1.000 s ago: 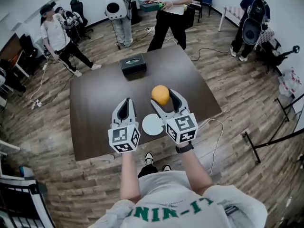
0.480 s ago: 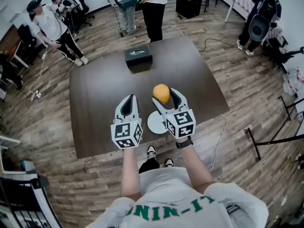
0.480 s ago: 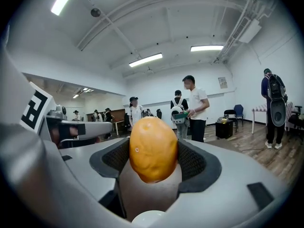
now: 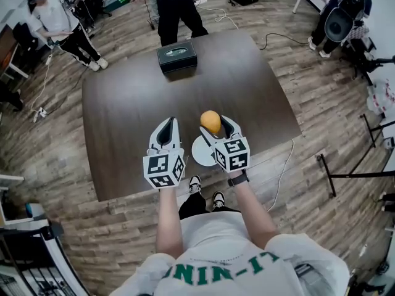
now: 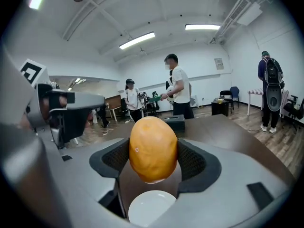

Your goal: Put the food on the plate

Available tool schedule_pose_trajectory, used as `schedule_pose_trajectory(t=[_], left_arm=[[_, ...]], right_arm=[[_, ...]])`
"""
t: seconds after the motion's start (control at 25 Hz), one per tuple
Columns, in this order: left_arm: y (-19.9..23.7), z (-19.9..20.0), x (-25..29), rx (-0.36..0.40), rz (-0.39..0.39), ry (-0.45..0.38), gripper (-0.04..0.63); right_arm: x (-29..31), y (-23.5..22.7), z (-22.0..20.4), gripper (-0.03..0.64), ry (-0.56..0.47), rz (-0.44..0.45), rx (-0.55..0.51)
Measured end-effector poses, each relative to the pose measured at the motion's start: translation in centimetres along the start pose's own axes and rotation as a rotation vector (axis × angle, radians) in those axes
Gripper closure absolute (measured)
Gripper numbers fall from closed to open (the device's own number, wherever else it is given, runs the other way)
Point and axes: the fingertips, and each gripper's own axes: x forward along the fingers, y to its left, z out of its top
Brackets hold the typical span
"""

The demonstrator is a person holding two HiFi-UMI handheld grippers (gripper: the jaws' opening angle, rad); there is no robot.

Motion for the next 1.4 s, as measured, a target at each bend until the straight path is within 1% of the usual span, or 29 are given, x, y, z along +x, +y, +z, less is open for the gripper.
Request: schedule_pose_trajectory(t=[0.32,0.6,0.8,1.08,1.16,1.32,1.4], left_arm=[[1.5,-3.2,1.4,-0.034,-0.003,0.049,0.588],[2.8,-5.5,2.0,-0.062,0.004,0.088,0.588],[3.6,-7.6,2.5,-0.082,0.011,0.131,0.588],[4.1,-9.1,2.9,-0.067,0.022,0.160,0.588],[4.2,-9.3,2.9,-0.069,0.025,0.161,0.588],[4.5,-8.5,2.6,-0.081,0.036,0.126,0.588],[4.4,-8.4,2.8,-0.080,0.032,0.124,0.588]], right_arm=[[3.0,-0.4,-6.5,0.291,0.138,-0.005,0.024],[5.1,-0.2,-13.1,0.291,0.278,0.005,0.061],[6.1,0.1,-16.4,0.291,0.357,0.012,0.062],[6.5,-0.3,-21.0,0.290,0.479,-0.002,0.074],[6.4,-0.4,-21.7,0.290,0.494,-0.011,0.077],[6.9,-0.6,-21.6,0.289,0.474,-0.019,0.083],[7.2,-0.6,-21.6,0.289,0.471,-0.021,0.081]])
